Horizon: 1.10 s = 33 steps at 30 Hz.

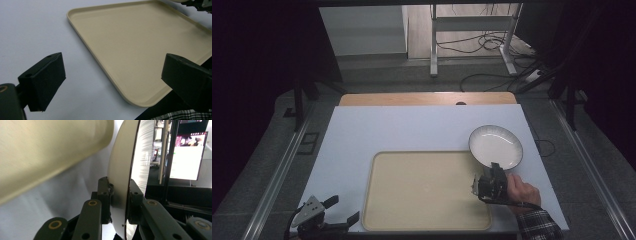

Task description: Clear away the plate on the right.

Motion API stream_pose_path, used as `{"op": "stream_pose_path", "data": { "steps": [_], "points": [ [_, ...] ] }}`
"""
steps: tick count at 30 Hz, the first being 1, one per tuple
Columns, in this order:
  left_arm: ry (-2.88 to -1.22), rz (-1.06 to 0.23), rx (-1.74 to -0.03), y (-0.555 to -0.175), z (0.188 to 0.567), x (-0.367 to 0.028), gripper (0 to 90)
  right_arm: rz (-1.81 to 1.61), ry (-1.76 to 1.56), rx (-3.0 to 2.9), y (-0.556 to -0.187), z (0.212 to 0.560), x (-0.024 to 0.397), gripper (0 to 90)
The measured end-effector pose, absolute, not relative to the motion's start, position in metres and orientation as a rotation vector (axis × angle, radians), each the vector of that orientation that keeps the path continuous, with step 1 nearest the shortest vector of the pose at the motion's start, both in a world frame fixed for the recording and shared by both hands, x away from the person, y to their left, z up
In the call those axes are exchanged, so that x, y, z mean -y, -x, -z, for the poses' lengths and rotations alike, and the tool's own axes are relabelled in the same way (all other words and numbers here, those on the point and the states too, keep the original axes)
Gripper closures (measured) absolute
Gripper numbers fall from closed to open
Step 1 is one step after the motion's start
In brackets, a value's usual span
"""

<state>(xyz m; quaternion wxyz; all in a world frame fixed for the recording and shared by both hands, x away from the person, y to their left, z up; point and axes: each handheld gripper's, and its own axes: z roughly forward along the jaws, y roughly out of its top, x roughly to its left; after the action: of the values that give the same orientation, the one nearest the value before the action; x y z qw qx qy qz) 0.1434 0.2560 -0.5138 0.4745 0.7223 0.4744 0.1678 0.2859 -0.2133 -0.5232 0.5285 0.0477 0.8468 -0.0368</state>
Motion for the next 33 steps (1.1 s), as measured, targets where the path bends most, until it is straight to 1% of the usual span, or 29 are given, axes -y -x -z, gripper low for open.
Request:
{"op": "stream_pose_path", "data": {
  "steps": [15,26,33],
  "points": [
    [-1.766,-0.408,-1.166,-0.144,0.514,-0.256,4.9,0.028,0.017,-2.017,-0.258,0.522,0.181,77.2],
    [-1.764,-0.407,-1.170,-0.144,0.514,-0.256,5.0,-0.096,0.090,-2.047,-0.243,0.521,0.165,77.1],
    [-1.764,-0.407,-1.170,-0.144,0.514,-0.256,5.0,-0.073,0.117,-2.052,-0.229,0.517,0.155,77.1]
  ]
}}
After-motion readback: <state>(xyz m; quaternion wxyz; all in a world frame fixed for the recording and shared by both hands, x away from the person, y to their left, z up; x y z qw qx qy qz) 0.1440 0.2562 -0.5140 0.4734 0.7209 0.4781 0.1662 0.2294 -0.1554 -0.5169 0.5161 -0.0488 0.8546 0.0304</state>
